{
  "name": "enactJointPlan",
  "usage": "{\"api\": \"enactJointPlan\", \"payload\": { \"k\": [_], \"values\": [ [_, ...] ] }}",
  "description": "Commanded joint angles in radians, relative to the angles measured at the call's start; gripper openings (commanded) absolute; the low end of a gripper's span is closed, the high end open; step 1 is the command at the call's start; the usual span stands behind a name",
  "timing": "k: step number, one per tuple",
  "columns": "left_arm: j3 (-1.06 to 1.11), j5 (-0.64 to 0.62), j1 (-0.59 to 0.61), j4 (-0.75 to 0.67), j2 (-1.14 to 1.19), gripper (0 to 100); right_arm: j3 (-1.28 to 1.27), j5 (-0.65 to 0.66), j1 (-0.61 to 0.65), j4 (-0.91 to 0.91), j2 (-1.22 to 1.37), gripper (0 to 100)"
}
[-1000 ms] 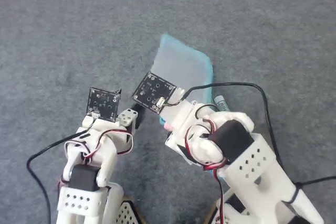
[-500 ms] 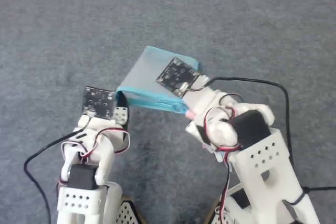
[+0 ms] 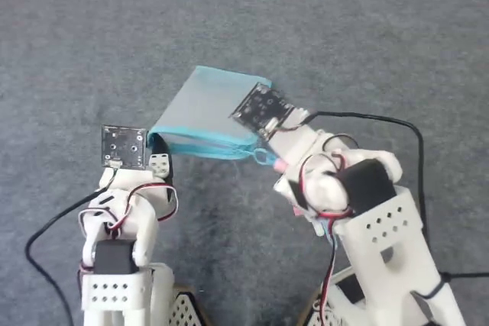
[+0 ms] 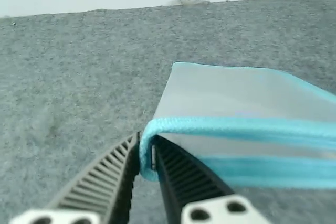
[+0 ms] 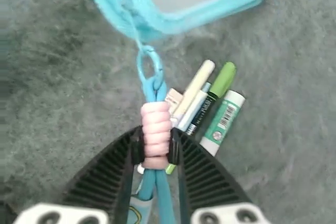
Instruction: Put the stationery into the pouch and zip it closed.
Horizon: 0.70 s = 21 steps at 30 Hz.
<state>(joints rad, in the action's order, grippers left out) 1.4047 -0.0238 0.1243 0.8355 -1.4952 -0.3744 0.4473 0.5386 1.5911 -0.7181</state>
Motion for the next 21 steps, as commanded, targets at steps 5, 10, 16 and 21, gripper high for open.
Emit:
{"api": "enactJointPlan", "payload": {
  "k": [5, 10, 16, 21],
  "values": [
    [-0.056, -0.017, 0.031, 0.002, -0.014, 1, 0.015, -0.084, 0.15, 0.03, -0.019, 26.4],
    [-0.054, -0.017, 0.035, 0.002, -0.014, 1, 0.034, -0.103, 0.196, 0.031, -0.099, 37.1],
    [-0.054, -0.037, 0.061, -0.002, -0.014, 1, -0.166, 0.025, -0.166, -0.087, 0.045, 37.6],
    [-0.054, -0.038, 0.061, 0.002, -0.014, 1, -0.245, 0.064, -0.386, -0.305, 0.262, 37.4]
  ]
}}
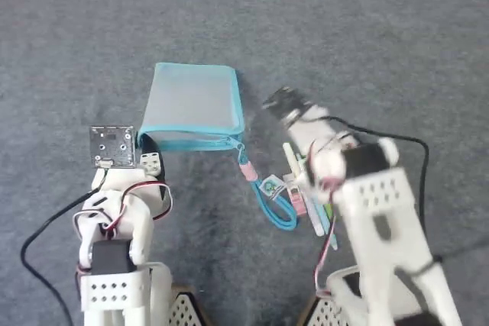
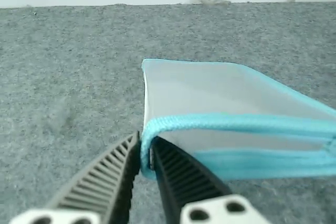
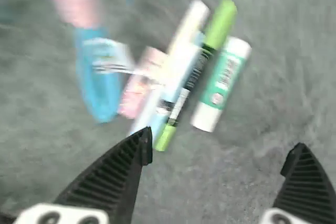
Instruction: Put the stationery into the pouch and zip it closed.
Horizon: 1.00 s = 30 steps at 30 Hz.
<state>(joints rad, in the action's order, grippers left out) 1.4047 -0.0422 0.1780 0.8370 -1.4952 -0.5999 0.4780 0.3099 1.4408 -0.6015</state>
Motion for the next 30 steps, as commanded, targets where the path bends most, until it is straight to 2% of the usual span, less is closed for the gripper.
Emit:
{"api": "enactJointPlan", "payload": {
  "k": [1, 6, 13, 21, 27, 30],
  "values": [
    [-0.054, -0.02, 0.008, 0.0, -0.014, 1, -0.015, 0.034, -0.182, -0.176, 0.189, 36.6],
    [-0.053, -0.02, 0.008, 0.0, -0.014, 1, 0.003, 0.084, -0.168, -0.214, 0.369, 34.2],
    [-0.039, -0.02, 0.008, -0.003, -0.014, 1, 0.005, 0.032, -0.165, -0.361, 0.521, 34.2],
    [-0.039, -0.02, 0.008, -0.002, -0.014, 1, 0.005, 0.032, -0.171, -0.41, 0.644, 15.1],
    [-0.038, -0.02, 0.008, -0.002, -0.014, 1, 0.006, 0.011, -0.174, -0.4, 0.628, 0.5],
    [-0.027, -0.02, 0.008, -0.005, -0.017, 1, 0.006, -0.028, -0.179, -0.36, 0.555, 0.6]
  ]
}}
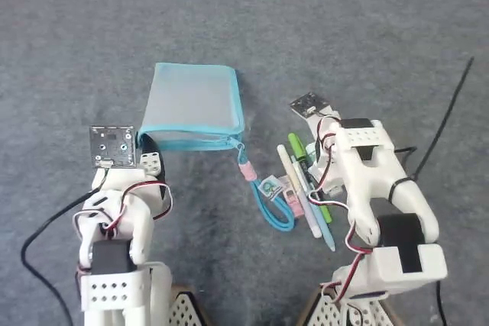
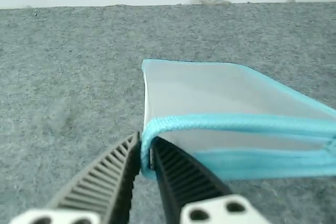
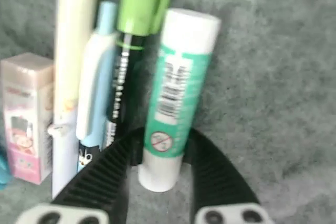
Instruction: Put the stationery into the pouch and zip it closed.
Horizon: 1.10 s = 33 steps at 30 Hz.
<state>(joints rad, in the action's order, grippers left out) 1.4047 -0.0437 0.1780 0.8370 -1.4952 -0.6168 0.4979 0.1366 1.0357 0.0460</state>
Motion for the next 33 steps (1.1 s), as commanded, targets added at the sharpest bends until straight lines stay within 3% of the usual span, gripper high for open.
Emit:
{"api": "enactJointPlan", "payload": {
  "k": [1, 5, 9, 16, 24, 33],
  "values": [
    [-0.027, -0.018, 0.008, -0.005, -0.017, 1, 0.023, -0.051, -0.007, 0.065, -0.128, 0.6],
    [-0.027, -0.018, 0.005, -0.005, -0.014, 1, 0.023, -0.052, -0.022, 0.176, -0.323, 0.7],
    [-0.018, -0.021, 0.002, -0.006, -0.015, 1, 0.023, -0.054, 0.041, 0.321, -0.584, 0.6],
    [-0.007, -0.023, 0.0, -0.009, -0.017, 1, 0.032, -0.167, 0.467, 0.475, -0.9, 0.6],
    [0.068, -0.018, -0.101, -0.094, -0.014, 1, 0.087, -0.158, 0.707, 0.493, -0.898, 0.6],
    [0.068, -0.017, -0.141, -0.091, -0.014, 1, 0.318, -0.209, 0.679, 0.455, -0.487, 0.6]
  ]
}}
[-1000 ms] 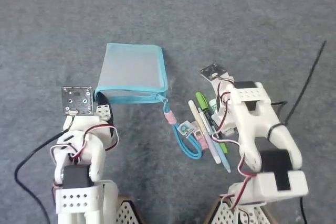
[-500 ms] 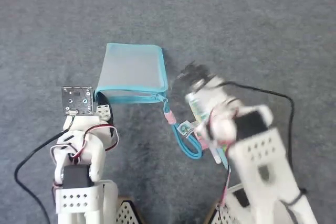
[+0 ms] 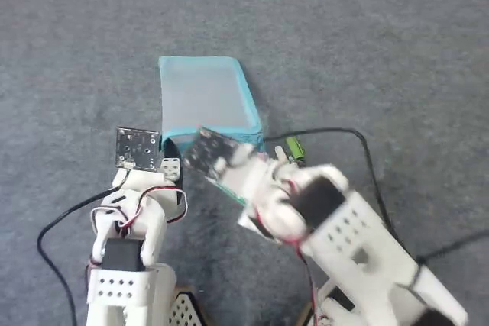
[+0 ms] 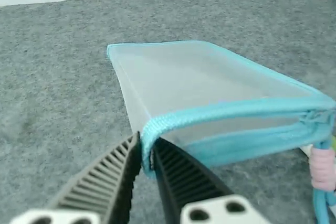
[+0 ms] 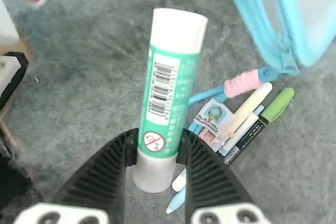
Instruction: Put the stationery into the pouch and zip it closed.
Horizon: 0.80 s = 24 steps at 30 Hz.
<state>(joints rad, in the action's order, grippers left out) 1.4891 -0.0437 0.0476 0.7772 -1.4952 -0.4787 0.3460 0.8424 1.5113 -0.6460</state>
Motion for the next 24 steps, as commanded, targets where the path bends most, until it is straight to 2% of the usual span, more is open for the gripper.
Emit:
{"api": "enactJointPlan", "payload": {
  "k": [1, 8, 17, 24],
  "values": [
    [-0.016, -0.017, -0.011, -0.031, -0.014, 1, 0.226, -0.074, -0.044, -0.019, 0.262, 0.6],
    [-0.015, -0.003, -0.008, -0.029, -0.015, 1, 0.506, -0.143, -0.101, 0.064, 0.57, 0.6],
    [-0.01, 0.015, -0.014, -0.017, -0.02, 1, 0.775, -0.219, -0.17, 0.171, 0.786, 0.6],
    [-0.008, 0.058, -0.132, 0.025, -0.02, 1, 0.947, -0.264, -0.171, 0.176, 0.842, 1.3]
  ]
}}
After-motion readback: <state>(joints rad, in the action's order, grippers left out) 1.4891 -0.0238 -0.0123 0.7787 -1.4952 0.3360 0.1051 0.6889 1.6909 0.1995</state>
